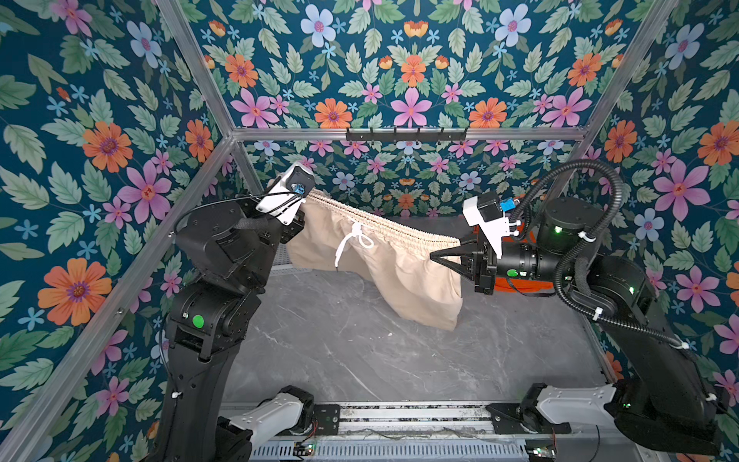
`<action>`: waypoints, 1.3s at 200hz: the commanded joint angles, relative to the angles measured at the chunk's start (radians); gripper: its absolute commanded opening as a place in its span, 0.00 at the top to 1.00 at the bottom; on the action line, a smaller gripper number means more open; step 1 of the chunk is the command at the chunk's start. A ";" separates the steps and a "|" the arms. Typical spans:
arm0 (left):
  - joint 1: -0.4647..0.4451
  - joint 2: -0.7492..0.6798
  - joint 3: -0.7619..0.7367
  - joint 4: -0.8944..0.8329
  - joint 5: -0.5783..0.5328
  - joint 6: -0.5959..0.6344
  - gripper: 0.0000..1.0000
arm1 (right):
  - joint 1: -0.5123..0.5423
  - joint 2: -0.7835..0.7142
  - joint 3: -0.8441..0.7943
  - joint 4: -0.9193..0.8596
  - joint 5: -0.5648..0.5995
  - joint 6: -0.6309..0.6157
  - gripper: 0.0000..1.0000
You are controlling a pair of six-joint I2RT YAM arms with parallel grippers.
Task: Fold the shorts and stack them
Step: 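Raise the beige shorts by the waistband with both grippers, letting the legs hang, then swing the hanging shorts forward and lay them flat with both grippers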
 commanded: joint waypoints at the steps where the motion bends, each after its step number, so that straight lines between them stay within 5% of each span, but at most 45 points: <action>1: 0.006 0.037 0.010 0.094 -0.129 0.063 1.00 | 0.004 0.014 0.026 -0.031 -0.035 0.059 1.00; 37: 0.009 0.225 0.068 0.142 -0.068 0.104 1.00 | -0.118 0.015 -0.048 0.006 -0.001 0.249 1.00; 77: 0.022 0.524 0.142 0.185 0.110 0.024 1.00 | -0.402 -0.061 -0.478 0.294 -0.112 0.651 1.00; 131: -0.020 0.983 0.257 0.268 0.292 -0.104 1.00 | -0.626 -0.115 -0.890 0.341 0.039 0.738 1.00; 179: -0.110 1.269 0.381 0.373 0.334 -0.168 1.00 | -0.656 -0.105 -1.073 0.371 0.158 0.730 1.00; 200: -0.133 1.315 0.424 0.377 0.334 -0.194 0.63 | -0.657 -0.121 -1.117 0.370 0.223 0.755 1.00; 212: -0.144 1.297 0.413 0.364 0.323 -0.205 0.50 | -0.657 -0.134 -1.138 0.365 0.257 0.772 1.00; 260: -0.135 0.969 0.034 0.334 0.312 -0.411 0.43 | -0.656 -0.142 -1.175 0.343 0.289 0.815 1.00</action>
